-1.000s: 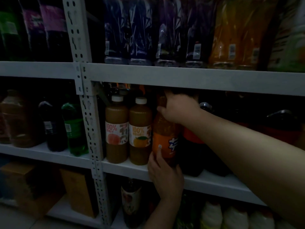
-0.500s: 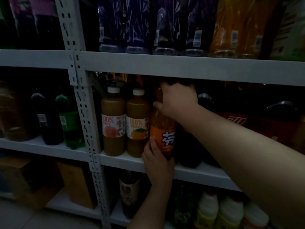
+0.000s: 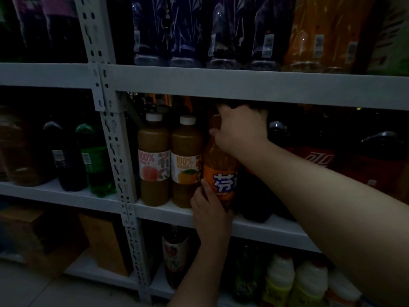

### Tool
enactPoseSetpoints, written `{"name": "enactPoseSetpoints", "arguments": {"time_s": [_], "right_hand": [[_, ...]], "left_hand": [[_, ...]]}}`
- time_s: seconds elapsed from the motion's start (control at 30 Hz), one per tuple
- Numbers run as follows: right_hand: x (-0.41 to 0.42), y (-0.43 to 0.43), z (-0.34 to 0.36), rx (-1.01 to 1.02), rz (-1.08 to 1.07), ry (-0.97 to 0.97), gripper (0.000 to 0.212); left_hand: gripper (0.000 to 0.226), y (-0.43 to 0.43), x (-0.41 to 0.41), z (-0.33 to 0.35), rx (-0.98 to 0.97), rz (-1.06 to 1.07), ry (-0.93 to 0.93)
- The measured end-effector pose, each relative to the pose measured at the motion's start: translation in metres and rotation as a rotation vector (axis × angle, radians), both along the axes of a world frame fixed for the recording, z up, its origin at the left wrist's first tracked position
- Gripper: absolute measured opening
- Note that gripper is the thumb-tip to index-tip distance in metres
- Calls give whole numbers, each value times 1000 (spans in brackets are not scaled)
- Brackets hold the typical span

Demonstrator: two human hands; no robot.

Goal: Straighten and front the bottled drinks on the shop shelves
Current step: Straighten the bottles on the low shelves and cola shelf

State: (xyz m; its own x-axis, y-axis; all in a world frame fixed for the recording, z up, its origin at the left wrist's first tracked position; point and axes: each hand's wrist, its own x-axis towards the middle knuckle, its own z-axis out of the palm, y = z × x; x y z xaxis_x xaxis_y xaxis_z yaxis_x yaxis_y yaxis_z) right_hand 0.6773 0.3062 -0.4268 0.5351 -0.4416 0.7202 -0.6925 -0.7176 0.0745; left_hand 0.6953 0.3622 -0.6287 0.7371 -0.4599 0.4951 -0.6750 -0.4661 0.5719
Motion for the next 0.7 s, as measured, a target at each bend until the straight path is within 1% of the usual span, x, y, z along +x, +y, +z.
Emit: {"name": "enactPoseSetpoints", "arguments": {"time_s": [0.07,0.17,0.23,0.27,0.3,0.37,0.4,0.47,0.53,0.6,0.63,0.7], "right_hand": [[1,1,-6,-19,-27,-46,47],[-4,3,-18,-42,-42,-77,58],[-19,6,-31,-69,13,-60,64],[-31,8,-38,-87,80,-86,64],[-46,8,-46,-96,167,-149,60],[-83,6,-62,-66,319,-371,47],[-103,2,-70,-38,344,-493,41],[-143,-8,-84,19,283,-651,35],[-177,-18,-95,99,168,-727,35],[-198,-22,-107,226,74,-808,35],[-204,-22,-114,305,40,-832,36],[-201,-22,-133,506,11,-834,45]], "left_hand": [[105,1,-1,-1,9,-24,18],[106,3,3,-2,33,-51,12],[108,4,9,-2,67,-85,19],[109,4,12,-2,76,-100,21],[109,4,14,-2,79,-108,19],[110,7,17,-1,80,-116,8],[110,7,17,-1,81,-121,2],[110,8,14,-2,82,-111,-28],[109,10,10,-3,80,-61,-75],[109,10,3,-5,49,-3,-110],[108,9,-3,-6,0,9,-114],[102,4,-22,-6,-151,-20,-111]]}}
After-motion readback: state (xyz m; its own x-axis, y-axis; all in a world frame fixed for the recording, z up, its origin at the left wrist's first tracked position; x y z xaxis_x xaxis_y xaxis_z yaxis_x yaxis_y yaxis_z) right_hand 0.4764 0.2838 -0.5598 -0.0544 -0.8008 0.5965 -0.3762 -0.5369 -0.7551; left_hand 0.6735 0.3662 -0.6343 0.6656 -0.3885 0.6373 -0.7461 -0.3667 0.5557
